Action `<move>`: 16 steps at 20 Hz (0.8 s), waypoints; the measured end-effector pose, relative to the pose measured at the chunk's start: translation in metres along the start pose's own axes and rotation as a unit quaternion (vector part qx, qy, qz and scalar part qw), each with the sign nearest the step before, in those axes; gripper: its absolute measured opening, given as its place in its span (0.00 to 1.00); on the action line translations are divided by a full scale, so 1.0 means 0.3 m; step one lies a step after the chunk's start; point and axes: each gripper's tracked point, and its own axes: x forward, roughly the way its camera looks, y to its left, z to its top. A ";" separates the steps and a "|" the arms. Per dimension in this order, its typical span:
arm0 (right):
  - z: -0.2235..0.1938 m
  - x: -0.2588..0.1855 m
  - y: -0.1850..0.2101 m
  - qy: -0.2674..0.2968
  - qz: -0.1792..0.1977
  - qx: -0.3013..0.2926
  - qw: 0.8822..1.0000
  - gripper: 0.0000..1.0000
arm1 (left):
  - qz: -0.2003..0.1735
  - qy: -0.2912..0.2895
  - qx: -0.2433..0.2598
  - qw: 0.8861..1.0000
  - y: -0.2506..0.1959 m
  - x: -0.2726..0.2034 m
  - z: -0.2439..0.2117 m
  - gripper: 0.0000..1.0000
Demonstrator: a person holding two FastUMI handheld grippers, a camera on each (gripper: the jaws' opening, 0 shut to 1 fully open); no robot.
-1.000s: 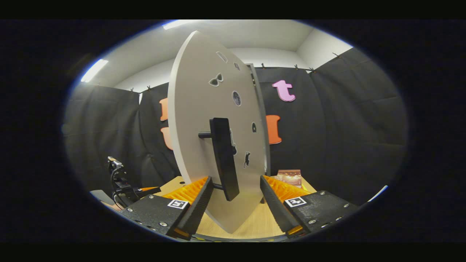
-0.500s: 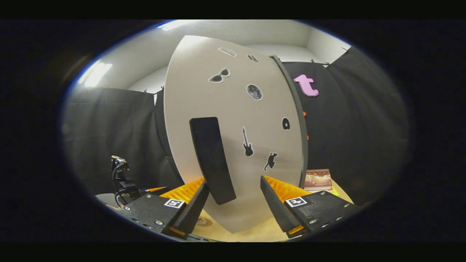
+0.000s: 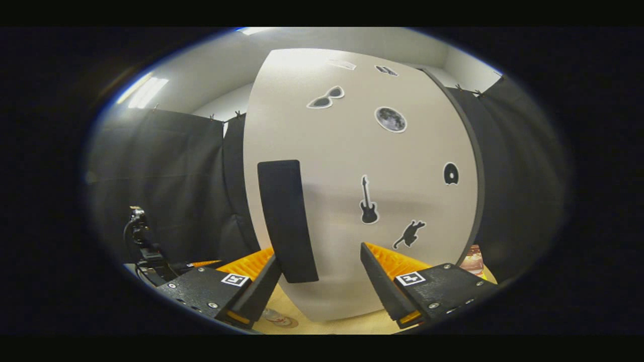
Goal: Open the cabinet door with the right hand, grasp the bottle in the cabinet with the left hand and place it on the coaster, then close the cabinet door with the right hand.
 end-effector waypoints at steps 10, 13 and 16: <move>0.001 0.078 0.000 -0.012 -0.039 -0.019 0.999 0.95 | -0.015 0.016 -0.011 1.000 0.063 0.181 -0.030 0.97; -0.006 0.087 -0.003 -0.015 -0.057 -0.022 0.998 0.96 | -0.021 0.020 -0.013 0.999 0.068 0.218 -0.031 0.96; -0.004 0.092 -0.002 -0.021 -0.080 -0.025 0.996 0.96 | -0.026 0.024 -0.016 0.999 0.070 0.243 -0.037 0.97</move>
